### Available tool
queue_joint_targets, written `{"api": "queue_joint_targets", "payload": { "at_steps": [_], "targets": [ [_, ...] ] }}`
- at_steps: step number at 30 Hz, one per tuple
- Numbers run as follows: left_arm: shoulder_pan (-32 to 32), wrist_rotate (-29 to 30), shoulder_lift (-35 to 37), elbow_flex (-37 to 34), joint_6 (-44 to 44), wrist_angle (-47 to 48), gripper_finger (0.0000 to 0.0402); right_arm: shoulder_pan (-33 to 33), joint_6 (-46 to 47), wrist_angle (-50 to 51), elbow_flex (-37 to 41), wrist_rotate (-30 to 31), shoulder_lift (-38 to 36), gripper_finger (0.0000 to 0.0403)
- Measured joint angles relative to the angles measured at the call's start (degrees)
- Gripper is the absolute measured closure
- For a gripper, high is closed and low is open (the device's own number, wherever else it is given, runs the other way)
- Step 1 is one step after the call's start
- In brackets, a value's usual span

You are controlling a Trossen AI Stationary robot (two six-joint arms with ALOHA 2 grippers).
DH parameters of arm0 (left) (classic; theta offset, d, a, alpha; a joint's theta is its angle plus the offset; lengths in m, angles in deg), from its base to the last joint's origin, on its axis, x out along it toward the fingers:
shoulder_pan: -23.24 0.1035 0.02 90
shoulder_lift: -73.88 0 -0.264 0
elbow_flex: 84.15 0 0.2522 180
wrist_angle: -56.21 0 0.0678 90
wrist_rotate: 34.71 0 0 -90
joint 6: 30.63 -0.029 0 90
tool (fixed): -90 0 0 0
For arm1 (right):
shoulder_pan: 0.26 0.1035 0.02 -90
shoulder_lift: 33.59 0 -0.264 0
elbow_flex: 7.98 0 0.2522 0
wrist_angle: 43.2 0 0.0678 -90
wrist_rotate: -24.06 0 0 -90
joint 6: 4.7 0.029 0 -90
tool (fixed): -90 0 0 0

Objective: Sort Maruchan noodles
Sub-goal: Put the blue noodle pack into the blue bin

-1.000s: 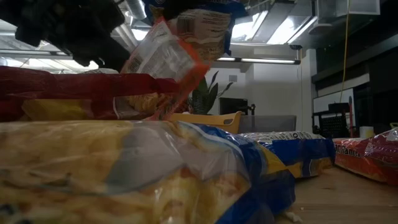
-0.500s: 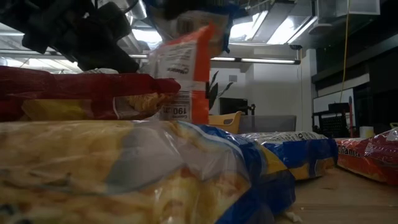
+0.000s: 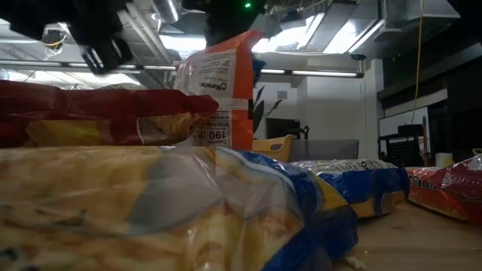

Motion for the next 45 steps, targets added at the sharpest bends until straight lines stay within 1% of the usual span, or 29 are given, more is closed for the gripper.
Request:
{"api": "queue_joint_targets", "payload": {
  "at_steps": [3, 7, 11, 12, 14, 16, 17, 19, 21, 29, 32, 35, 41, 45],
  "targets": [
    [-1.2, 2.4, 5.6, 0.0, 0.3, 0.1, 0.0237, -2.8, -4.2, -6.3, 0.0, -3.7, 0.0, 0.0391],
    [-1.7, 5.3, 12.3, 0.0, -1.1, 0.1, 0.0237, -6.8, -7.0, -12.5, -0.1, -11.8, 1.0, 0.0391],
    [-1.7, 7.6, 17.4, 0.0, -3.1, 0.6, 0.0237, -10.1, -10.4, -18.1, -0.1, -16.1, 2.8, 0.0391],
    [-1.7, 8.0, 18.5, 0.0, -3.6, 0.6, 0.0237, -10.9, -10.7, -19.0, 0.0, -16.5, 3.2, 0.0391],
    [-1.7, 8.7, 20.3, 0.0, -4.8, 1.1, 0.0237, -12.5, -11.7, -23.6, -0.1, -17.8, 4.3, 0.0392],
    [-1.7, 9.3, 21.9, 0.0, -6.1, 1.6, 0.0237, -14.0, -11.7, -25.0, 0.0, -18.7, 5.1, 0.0397],
    [-1.7, 9.7, 22.6, 0.1, -6.6, 2.0, 0.0237, -14.6, -11.7, -26.9, -0.1, -19.8, 5.6, 0.0398],
    [-1.7, 10.7, 23.7, 0.0, -7.7, 3.2, 0.0237, -15.8, -10.3, -26.9, 0.0, -22.0, 6.2, 0.0398],
    [-1.7, 11.3, 24.4, 0.0, -8.7, 4.3, 0.0237, -16.7, -9.8, -29.1, -0.1, -24.4, 7.3, 0.0397],
    [-1.7, 13.4, 24.9, 0.0, -10.0, 7.7, 0.0237, -19.0, -9.7, -31.8, -0.1, -23.7, 11.7, 0.0396],
    [-1.7, 13.8, 24.9, 0.0, -10.3, 8.2, 0.0237, -19.4, -9.4, -31.6, -0.1, -22.3, 12.7, 0.0391],
    [-1.7, 14.0, 24.9, 0.0, -10.5, 8.2, 0.0237, -19.8, -9.2, -31.7, -0.1, -20.5, 13.0, 0.0391],
    [-1.7, 14.9, 24.9, 0.0, -10.5, 9.9, 0.0237, -20.1, -7.6, -31.7, 0.0, -20.9, 13.5, 0.0388],
    [-1.7, 14.9, 24.9, 0.0, -10.6, 10.2, 0.0237, -20.2, -7.5, -31.7, 0.0, -20.9, 13.5, 0.0370]
  ]
}}
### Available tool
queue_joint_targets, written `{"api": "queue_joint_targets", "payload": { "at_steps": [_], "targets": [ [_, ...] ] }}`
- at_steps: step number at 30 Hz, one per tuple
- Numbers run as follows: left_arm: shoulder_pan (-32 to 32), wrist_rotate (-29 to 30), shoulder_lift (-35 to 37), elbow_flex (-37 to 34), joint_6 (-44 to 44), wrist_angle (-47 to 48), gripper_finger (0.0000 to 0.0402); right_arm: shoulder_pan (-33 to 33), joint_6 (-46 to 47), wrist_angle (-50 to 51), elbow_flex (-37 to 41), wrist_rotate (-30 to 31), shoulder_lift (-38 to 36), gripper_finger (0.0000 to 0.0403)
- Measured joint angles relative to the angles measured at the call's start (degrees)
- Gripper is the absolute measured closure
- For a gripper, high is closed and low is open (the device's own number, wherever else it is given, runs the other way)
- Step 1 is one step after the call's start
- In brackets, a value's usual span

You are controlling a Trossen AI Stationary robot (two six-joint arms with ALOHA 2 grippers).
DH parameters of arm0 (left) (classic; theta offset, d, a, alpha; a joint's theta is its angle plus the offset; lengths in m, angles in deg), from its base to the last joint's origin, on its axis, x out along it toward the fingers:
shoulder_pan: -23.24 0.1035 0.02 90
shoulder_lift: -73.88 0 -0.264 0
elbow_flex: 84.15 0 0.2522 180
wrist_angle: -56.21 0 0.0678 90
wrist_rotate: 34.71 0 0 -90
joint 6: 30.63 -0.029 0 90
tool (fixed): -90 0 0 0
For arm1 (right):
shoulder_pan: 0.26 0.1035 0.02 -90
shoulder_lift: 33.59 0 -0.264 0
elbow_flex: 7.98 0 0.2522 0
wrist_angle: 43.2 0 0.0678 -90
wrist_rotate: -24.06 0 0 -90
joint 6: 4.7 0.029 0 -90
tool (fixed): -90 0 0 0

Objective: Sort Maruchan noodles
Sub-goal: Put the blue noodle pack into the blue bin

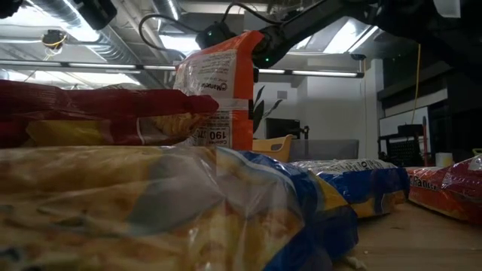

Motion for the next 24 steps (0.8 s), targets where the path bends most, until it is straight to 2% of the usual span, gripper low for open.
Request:
{"api": "queue_joint_targets", "payload": {
  "at_steps": [13, 17, 24],
  "targets": [
    [0.0, 0.1, 0.0, 0.0, 0.0, 1.6, 0.0237, -1.0, 0.2, -0.2, 0.0, -0.1, 0.0, 0.0210],
    [0.0, 0.5, 0.0, 0.0, 0.0, 3.7, 0.0237, -1.3, 0.2, -1.0, 0.0, -0.1, 0.0, 0.0186],
    [0.0, 0.5, 0.0, 0.0, -1.0, 4.2, 0.0237, -1.3, -2.4, -8.0, -0.1, -1.5, 0.0, 0.0175]
  ]
}}
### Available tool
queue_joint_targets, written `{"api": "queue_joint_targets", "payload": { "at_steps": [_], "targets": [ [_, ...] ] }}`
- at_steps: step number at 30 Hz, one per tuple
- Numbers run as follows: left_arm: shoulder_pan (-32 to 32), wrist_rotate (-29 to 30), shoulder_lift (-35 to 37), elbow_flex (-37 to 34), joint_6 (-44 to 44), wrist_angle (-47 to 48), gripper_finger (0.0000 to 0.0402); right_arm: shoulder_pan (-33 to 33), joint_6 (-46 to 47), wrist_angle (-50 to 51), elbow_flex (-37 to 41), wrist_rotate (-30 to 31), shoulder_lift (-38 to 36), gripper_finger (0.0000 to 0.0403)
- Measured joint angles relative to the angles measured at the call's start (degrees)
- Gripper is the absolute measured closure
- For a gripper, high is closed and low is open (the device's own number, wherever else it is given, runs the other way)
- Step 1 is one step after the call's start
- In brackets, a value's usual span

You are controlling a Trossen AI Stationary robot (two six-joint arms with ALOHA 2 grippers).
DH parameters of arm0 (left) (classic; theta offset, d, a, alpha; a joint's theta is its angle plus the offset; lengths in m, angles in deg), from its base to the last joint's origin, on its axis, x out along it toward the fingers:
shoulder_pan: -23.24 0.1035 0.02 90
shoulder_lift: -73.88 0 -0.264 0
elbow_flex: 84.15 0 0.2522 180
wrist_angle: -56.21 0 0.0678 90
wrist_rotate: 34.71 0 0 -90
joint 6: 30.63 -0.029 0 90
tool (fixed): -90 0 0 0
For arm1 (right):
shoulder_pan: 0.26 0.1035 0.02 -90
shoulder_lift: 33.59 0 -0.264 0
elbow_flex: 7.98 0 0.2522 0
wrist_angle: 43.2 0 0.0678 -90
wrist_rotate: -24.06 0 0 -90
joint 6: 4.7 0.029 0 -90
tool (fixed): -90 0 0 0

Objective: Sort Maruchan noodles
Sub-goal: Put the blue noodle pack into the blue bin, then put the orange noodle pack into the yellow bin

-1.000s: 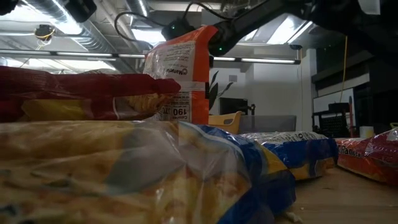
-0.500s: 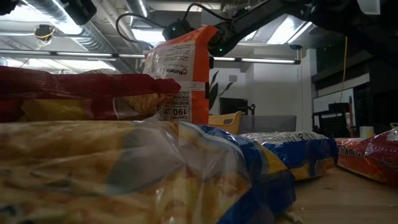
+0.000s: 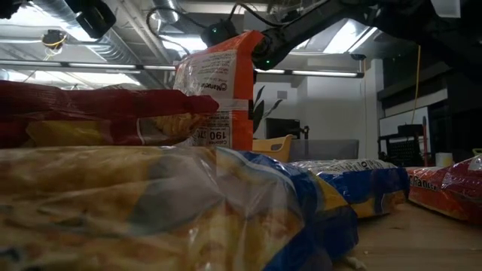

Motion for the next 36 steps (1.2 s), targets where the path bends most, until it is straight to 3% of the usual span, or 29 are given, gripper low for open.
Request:
{"api": "queue_joint_targets", "payload": {
  "at_steps": [11, 14, 17, 20, 23, 26, 28, 31, 36],
  "targets": [
    [0.0, 1.2, 0.0, 0.0, -0.1, 2.2, 0.0237, 2.1, -0.4, 3.8, -0.6, 3.3, 0.0, 0.0173],
    [0.0, 1.6, 0.0, 0.0, 0.9, 4.7, 0.0237, 4.8, -0.4, 11.6, -3.7, 6.9, 0.0, 0.0173],
    [0.0, 2.9, 0.0, 0.0, 2.6, 6.3, 0.0237, 8.1, 1.7, 26.7, -9.8, 11.5, -0.3, 0.0173],
    [0.0, 2.8, 0.0, 0.0, 3.4, 6.2, 0.0237, 11.7, 12.9, 45.8, -19.2, 11.6, -0.8, 0.0173],
    [0.0, 2.7, 0.0, 0.0, 4.0, 6.2, 0.0237, 15.1, 30.0, 63.8, -28.0, 4.2, -1.2, 0.0173],
    [0.0, 2.7, 0.0, 0.0, 4.1, 6.3, 0.0237, 18.5, 47.9, 66.2, -23.1, -3.9, -6.4, 0.0173],
    [0.0, 2.7, -0.1, 0.0, 4.1, 6.3, 0.0237, 21.2, 58.3, 66.5, -21.0, -4.0, -9.3, 0.0173],
    [0.0, 2.7, -0.1, 0.0, 4.1, 6.4, 0.0237, 26.5, 68.6, 69.9, -19.9, 2.6, -11.1, 0.0173],
    [0.0, 2.7, -0.1, 0.0, 4.0, 7.2, 0.0237, 35.8, 77.3, 68.5, -18.4, 16.4, -11.0, 0.0173]
  ]
}}
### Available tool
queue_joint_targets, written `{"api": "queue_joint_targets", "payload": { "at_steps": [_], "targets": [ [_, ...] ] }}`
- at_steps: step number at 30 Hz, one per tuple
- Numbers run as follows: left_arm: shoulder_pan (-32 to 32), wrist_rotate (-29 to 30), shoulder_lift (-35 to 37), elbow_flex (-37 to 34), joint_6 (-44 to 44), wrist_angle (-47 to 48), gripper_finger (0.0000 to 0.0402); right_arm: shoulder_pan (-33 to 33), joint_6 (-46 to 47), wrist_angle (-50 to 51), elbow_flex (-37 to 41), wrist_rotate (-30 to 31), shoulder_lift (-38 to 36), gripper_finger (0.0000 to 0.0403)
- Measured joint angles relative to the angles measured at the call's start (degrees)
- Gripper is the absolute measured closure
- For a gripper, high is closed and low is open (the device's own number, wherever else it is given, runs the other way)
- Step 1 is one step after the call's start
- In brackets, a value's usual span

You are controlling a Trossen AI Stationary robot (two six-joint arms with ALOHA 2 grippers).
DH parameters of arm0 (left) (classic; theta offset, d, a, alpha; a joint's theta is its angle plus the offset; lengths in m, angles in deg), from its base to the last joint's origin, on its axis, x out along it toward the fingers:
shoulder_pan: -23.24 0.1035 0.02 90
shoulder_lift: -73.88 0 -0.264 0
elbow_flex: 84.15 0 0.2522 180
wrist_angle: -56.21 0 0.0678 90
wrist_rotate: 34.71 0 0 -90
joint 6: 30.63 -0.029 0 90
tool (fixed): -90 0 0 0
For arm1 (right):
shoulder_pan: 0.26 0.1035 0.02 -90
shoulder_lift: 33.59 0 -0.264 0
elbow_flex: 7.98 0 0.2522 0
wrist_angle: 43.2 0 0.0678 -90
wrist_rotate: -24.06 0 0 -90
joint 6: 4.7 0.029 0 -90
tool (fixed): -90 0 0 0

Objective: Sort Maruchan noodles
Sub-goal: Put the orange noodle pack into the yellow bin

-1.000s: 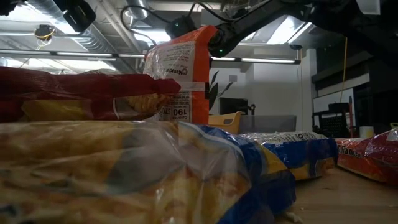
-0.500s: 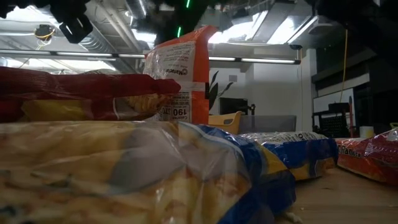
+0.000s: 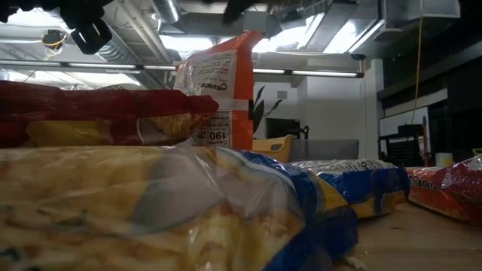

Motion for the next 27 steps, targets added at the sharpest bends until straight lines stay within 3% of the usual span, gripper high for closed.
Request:
{"api": "queue_joint_targets", "payload": {
  "at_steps": [10, 15, 27],
  "targets": [
    [0.0, 0.2, 0.0, 0.0, 0.1, 0.6, 0.0237, 6.6, 15.3, -9.8, 8.6, 5.1, 0.0, 0.0173],
    [0.0, 0.2, 0.0, 0.0, 0.2, 0.6, 0.0237, 6.1, 18.3, -15.8, 15.1, 1.0, 0.1, 0.0173],
    [0.0, 1.5, 0.0, 0.0, 0.3, 0.6, 0.0237, 5.5, 18.9, -22.0, 23.2, 0.0, 0.1, 0.0173]
  ]
}}
